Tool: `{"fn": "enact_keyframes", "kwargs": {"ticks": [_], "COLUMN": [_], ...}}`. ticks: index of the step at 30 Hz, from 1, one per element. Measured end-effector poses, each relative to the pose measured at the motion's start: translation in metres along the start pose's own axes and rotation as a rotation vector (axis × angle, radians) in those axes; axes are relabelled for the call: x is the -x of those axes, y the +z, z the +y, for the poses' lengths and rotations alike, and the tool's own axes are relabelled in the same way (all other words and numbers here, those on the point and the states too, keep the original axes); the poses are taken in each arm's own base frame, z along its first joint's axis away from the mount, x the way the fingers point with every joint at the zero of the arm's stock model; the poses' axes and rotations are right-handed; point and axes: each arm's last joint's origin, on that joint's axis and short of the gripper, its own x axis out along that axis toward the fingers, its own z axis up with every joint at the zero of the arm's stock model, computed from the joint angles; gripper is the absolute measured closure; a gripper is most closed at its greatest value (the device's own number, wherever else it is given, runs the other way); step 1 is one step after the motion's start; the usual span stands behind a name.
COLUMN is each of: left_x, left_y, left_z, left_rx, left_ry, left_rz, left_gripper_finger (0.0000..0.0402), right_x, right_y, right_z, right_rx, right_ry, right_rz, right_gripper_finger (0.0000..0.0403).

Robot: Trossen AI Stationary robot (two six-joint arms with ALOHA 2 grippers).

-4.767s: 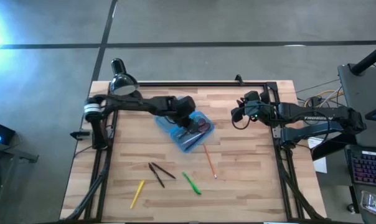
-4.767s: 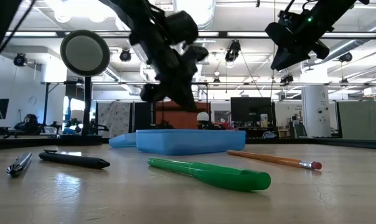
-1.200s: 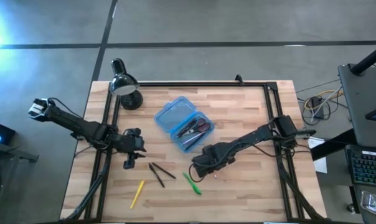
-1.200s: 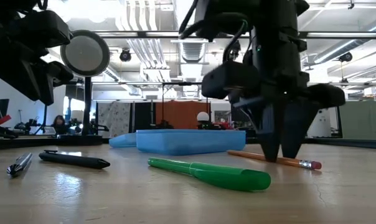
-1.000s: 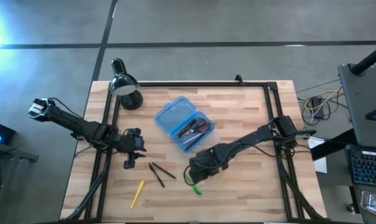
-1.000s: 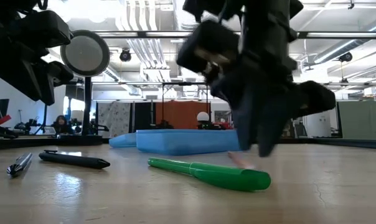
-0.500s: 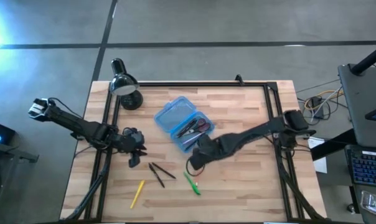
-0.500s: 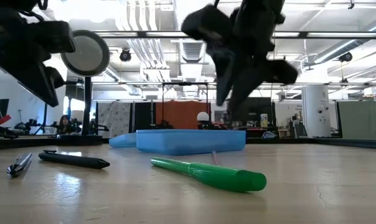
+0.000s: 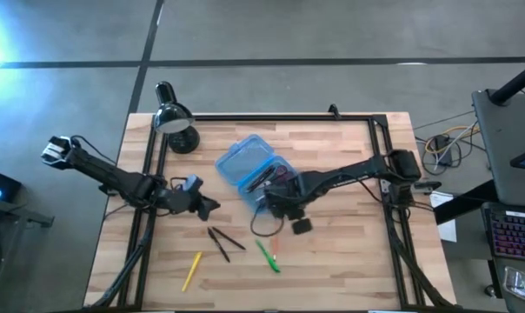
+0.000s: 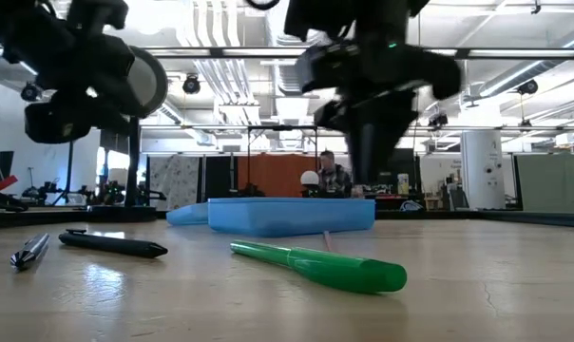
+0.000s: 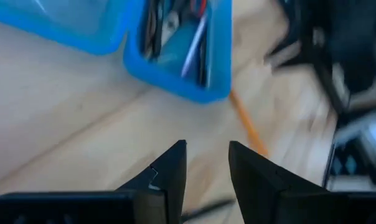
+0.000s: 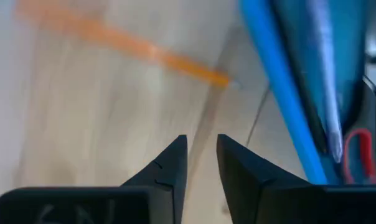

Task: Pick & place school supplies into a supply box
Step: Put the pencil into the supply box

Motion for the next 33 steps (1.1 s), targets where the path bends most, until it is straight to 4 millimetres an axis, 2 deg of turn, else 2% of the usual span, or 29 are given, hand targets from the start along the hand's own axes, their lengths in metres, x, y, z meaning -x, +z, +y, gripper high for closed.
{"fn": "enact_keyframes", "kwargs": {"ticks": [3,7,11,16,28,33], "left_x": [-0.003,-0.007,-0.013,-0.020,-0.024,-0.024], "left_y": [0.002,0.002,-0.001,-0.004,-0.006,-0.006], "left_z": [-0.003,-0.002,0.000,0.002,0.002,0.002], "left_rx": [0.056,0.103,0.131,0.165,0.194,0.191], "left_ry": [-0.007,0.035,0.067,0.096,0.108,0.110], "left_rz": [-0.092,-0.156,-0.167,-0.166,-0.178,-0.183], "left_gripper_finger": [0.0298,0.0298,0.0298,0.0298,0.0298,0.0298], "right_x": [-0.002,-0.008,-0.012,-0.016,-0.032,-0.031], "right_y": [-0.002,0.003,0.007,0.014,0.007,0.011], "right_z": [0.014,0.028,0.017,0.013,0.017,0.015], "right_rx": [0.244,0.516,0.491,0.583,0.665,0.674], "right_ry": [0.016,0.002,-0.058,-0.108,-0.052,-0.071], "right_rz": [0.034,-0.032,-0.099,-0.195,-0.233,-0.285], "right_gripper_finger": [0.0298,0.0264,0.0230,0.0205,0.0222,0.0227]}}
